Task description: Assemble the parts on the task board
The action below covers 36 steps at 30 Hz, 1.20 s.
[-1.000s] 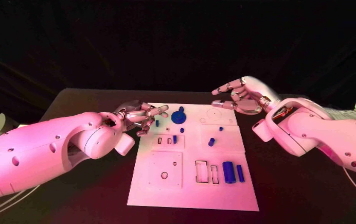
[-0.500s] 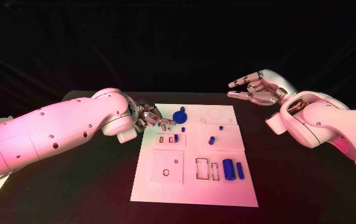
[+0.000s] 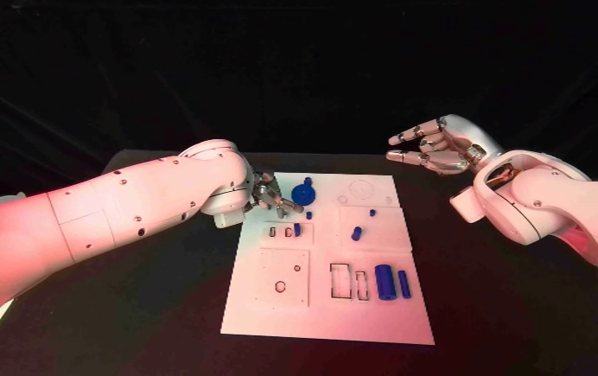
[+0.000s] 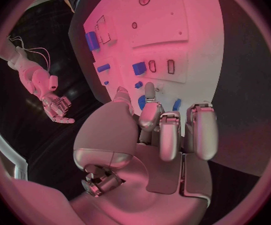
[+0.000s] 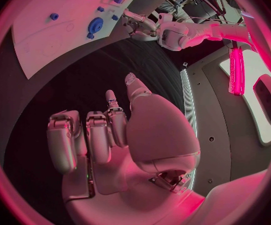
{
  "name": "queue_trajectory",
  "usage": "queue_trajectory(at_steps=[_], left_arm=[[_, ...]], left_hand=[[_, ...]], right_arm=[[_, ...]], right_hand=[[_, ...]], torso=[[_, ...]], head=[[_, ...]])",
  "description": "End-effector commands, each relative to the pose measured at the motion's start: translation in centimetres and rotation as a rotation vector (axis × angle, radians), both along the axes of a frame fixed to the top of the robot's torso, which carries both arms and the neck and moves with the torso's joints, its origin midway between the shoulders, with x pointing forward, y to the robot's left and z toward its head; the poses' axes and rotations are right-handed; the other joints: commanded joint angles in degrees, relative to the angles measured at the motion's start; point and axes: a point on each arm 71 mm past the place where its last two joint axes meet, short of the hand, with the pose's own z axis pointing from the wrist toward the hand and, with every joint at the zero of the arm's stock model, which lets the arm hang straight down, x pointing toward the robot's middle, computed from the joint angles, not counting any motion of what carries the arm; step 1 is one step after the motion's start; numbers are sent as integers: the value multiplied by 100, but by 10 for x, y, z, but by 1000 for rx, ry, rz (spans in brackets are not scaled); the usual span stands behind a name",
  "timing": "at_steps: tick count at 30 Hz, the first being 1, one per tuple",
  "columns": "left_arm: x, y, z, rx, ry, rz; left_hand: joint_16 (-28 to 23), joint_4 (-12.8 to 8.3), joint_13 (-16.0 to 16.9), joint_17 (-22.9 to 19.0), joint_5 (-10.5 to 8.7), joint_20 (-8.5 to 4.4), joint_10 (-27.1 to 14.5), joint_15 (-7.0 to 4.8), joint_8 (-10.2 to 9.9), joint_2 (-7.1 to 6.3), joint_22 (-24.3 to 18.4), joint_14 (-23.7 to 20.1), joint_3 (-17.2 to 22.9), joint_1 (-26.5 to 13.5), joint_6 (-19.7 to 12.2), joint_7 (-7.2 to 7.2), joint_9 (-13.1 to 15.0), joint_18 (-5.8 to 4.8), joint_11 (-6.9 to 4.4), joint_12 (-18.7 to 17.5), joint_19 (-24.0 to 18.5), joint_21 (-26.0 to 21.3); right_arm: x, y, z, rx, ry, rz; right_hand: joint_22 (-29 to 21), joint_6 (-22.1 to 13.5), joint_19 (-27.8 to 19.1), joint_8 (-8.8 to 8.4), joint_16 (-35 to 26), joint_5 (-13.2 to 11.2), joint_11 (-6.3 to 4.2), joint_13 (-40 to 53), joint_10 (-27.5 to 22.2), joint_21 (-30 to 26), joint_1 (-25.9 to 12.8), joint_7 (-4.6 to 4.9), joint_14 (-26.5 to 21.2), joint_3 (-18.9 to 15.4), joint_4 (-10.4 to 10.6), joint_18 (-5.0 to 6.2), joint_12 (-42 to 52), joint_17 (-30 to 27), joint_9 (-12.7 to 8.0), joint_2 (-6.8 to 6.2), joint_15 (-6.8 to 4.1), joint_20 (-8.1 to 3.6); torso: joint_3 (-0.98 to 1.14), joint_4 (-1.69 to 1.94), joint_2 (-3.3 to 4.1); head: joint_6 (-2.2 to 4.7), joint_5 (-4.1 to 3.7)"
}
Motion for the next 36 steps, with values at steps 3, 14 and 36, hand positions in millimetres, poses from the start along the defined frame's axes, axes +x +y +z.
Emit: queue_trajectory(at_steps=[3,14,36], left_arm=[[0,-9,-5,70,31,-45],[2,-20,-9,89,53,-73],[3,-32,-14,119,85,-113]], left_hand=[[17,12,-2,1506,-29,9,33,-44,50,75,116,594,-50,16,-61,16,37,-72,12,29,57,21],[17,14,-33,1506,-33,6,16,-47,160,129,120,594,-224,-317,-136,9,197,-71,7,-4,50,21],[17,-22,-17,1506,-5,10,20,-46,292,226,145,594,-110,87,-261,6,433,-73,5,-4,47,27]], right_arm=[[1,1,-1,-12,10,3],[3,1,-2,-14,15,1],[4,5,-4,-14,18,11]], right_hand=[[1307,20,478,-4,-23,40,-28,967,144,-40,25,6,579,-39,-6,-29,-7,1437,3,30,-27,-9],[1304,16,476,-6,-27,51,-28,965,142,-42,25,6,578,-46,-4,-29,-11,1431,2,32,-27,-9],[1290,12,468,-10,-31,75,-26,961,139,-49,15,8,576,-69,5,-25,-18,1425,1,39,-26,-9]], torso=[[-9,-15,18],[-16,5,33],[-26,32,49]], head=[[-28,4],[-49,-20],[-101,-30]])
